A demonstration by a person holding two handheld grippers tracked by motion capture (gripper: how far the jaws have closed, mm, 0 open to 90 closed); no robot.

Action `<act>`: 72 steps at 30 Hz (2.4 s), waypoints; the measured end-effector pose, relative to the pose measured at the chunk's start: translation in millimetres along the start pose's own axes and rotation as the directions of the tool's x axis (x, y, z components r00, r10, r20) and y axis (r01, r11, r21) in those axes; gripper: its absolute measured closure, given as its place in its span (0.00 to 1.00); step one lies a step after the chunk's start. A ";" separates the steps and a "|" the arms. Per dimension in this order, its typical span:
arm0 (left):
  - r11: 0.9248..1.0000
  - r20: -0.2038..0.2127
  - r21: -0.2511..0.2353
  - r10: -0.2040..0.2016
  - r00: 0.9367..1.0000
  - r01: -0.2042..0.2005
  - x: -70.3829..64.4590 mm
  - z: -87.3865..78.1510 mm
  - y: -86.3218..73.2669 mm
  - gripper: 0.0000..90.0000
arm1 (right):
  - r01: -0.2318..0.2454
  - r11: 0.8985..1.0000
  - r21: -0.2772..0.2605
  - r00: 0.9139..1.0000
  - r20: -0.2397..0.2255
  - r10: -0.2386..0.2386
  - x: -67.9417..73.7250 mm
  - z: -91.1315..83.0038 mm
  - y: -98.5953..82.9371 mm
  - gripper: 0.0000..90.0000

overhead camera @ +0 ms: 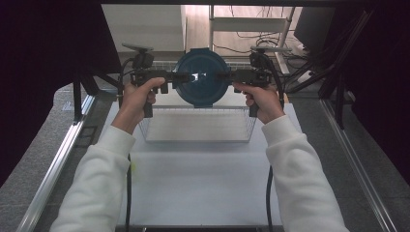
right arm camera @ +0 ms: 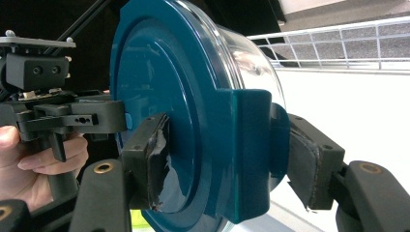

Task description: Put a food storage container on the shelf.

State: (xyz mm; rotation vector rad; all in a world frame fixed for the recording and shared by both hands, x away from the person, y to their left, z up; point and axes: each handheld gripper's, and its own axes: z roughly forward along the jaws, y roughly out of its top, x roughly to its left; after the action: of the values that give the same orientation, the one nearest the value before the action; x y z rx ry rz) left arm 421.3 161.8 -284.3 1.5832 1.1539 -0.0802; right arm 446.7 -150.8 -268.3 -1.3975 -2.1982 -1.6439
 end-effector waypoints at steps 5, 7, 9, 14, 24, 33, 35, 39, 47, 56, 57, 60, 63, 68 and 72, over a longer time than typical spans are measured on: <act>1.000 -0.008 0.011 -0.017 1.000 0.017 9.3 5.6 5.3 0.43 | -0.026 1.000 0.003 1.000 -0.004 0.026 -9.2 9.6 5.2 0.42; 1.000 -0.009 0.014 -0.020 1.000 0.020 10.8 6.8 6.0 0.43 | -0.029 1.000 0.004 1.000 -0.005 0.029 -10.4 10.7 5.9 0.42; 0.999 -0.010 0.021 -0.035 0.999 0.035 16.6 10.8 7.2 0.43 | -0.043 0.999 0.014 0.999 -0.002 0.043 -15.3 15.0 8.1 0.42; 0.998 -0.013 0.026 -0.060 0.998 0.061 24.4 16.3 5.9 0.43 | -0.073 0.997 0.030 0.997 0.004 0.073 -23.7 24.5 8.7 0.41; 0.994 -0.016 0.032 -0.107 0.994 0.107 38.5 25.8 4.9 0.43 | -0.127 0.991 0.049 0.992 0.021 0.126 -34.2 36.3 6.6 0.40; 0.985 -0.006 0.006 -0.173 0.985 0.173 47.8 35.0 8.6 0.43 | -0.229 0.972 0.050 0.973 0.040 0.227 -44.8 42.8 11.5 0.38; 0.983 -0.003 0.007 -0.183 0.983 0.183 49.2 36.6 9.0 0.43 | -0.240 0.970 0.044 0.970 0.043 0.238 -45.3 44.2 12.1 0.38; 0.979 -0.003 0.002 -0.204 0.979 0.204 54.5 42.5 10.4 0.41 | -0.284 0.958 0.038 0.958 0.053 0.281 -53.2 50.3 13.2 0.36; 0.966 0.022 -0.001 -0.257 0.966 0.257 67.1 48.5 10.7 0.40 | -0.324 0.946 0.036 0.945 0.069 0.321 -58.0 56.8 13.3 0.34; 0.965 0.029 -0.014 -0.262 0.965 0.262 70.7 51.6 9.0 0.38 | -0.340 0.940 0.016 0.938 0.079 0.338 -59.2 59.5 11.5 0.33; 0.966 0.028 -0.020 -0.256 0.966 0.256 70.0 52.1 8.4 0.37 | -0.332 0.943 0.004 0.940 0.081 0.331 -58.6 60.0 10.4 0.32; 0.976 -0.003 -0.033 -0.217 0.976 0.217 64.4 54.7 7.3 0.31 | -0.321 0.947 -0.013 0.942 0.096 0.321 -55.6 61.2 9.9 0.29; 0.988 -0.113 -0.093 -0.137 0.984 0.127 50.1 51.2 6.1 0.19 | -0.257 0.966 -0.027 0.956 0.140 0.258 -43.2 62.8 8.5 0.13; 0.992 -0.180 -0.121 -0.064 0.982 0.042 34.6 40.9 3.4 0.14 | -0.214 0.976 -0.040 0.957 0.192 0.218 -30.2 55.5 8.1 0.06; 0.990 -0.191 -0.136 0.008 0.982 -0.035 17.0 28.6 -6.4 0.14 | -0.150 0.988 -0.046 0.965 0.210 0.156 -20.6 41.7 5.2 0.05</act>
State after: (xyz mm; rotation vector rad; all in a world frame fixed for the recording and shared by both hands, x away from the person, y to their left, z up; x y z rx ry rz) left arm 440.0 149.3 -309.7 1.5028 1.2611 0.1662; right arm 480.7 -130.4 -293.3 -1.7792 -2.1118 -1.5452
